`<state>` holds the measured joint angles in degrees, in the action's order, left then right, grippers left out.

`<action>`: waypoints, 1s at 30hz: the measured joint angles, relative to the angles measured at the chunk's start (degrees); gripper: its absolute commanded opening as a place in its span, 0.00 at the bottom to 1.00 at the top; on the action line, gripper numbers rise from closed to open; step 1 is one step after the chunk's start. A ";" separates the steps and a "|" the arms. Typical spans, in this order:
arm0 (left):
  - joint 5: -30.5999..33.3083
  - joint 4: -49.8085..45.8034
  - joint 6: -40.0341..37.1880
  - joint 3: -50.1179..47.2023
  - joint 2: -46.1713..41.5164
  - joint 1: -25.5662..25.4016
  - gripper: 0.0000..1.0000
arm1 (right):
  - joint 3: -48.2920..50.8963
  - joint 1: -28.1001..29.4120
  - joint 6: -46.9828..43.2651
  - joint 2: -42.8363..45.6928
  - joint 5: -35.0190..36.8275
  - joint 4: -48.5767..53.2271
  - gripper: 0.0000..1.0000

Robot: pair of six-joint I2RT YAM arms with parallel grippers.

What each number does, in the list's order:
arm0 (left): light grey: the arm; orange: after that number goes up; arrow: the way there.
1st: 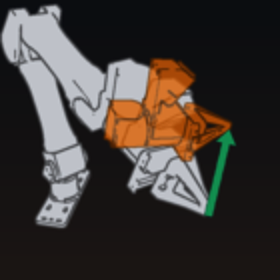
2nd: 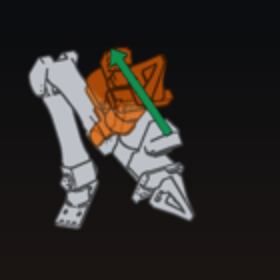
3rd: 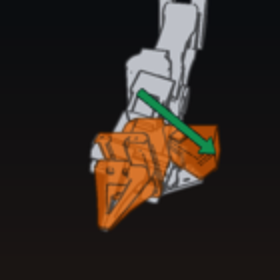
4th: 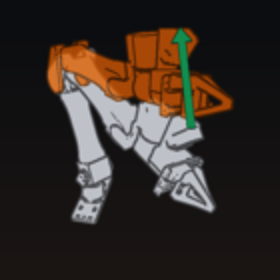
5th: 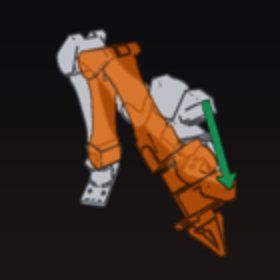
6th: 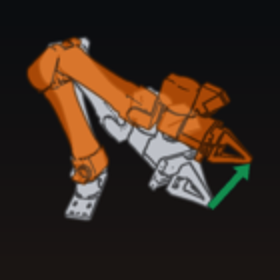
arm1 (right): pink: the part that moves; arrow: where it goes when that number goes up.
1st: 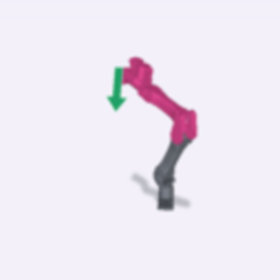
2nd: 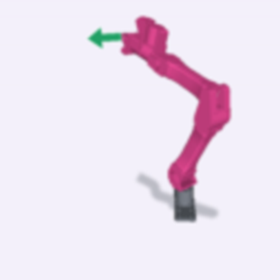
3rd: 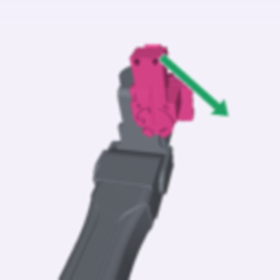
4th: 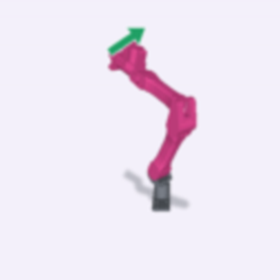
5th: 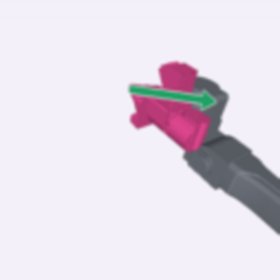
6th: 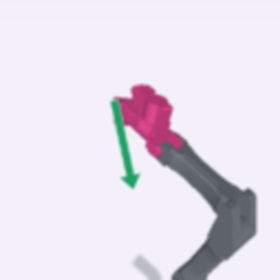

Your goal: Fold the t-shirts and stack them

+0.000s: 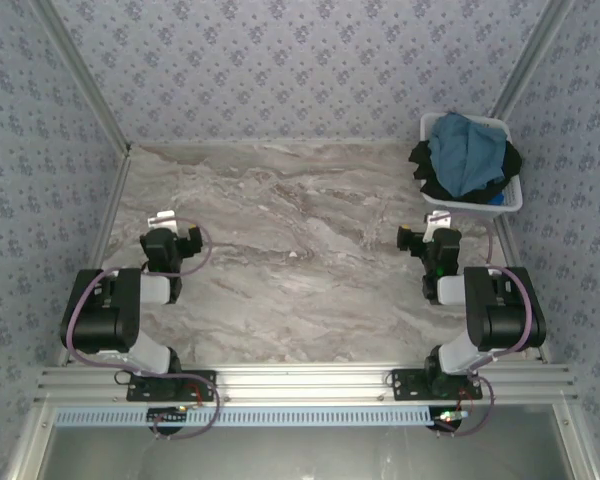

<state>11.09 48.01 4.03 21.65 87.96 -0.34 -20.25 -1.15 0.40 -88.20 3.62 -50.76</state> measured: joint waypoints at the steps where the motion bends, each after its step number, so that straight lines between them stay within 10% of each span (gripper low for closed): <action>1: -0.02 0.00 0.00 0.00 0.00 0.00 0.98 | 0.00 0.00 0.02 0.00 0.00 0.00 1.00; 23: 1.51 -4.35 -1.01 0.07 -3.72 -1.16 0.98 | 4.44 2.80 -1.07 4.04 6.64 -2.62 1.00; 30: 12.17 -24.02 3.28 10.93 -24.61 -10.64 0.98 | -13.51 13.07 3.37 28.30 18.91 26.45 1.00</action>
<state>23.27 23.99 7.31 32.58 63.35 -10.98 -33.76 11.92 3.77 -59.90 22.52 -24.32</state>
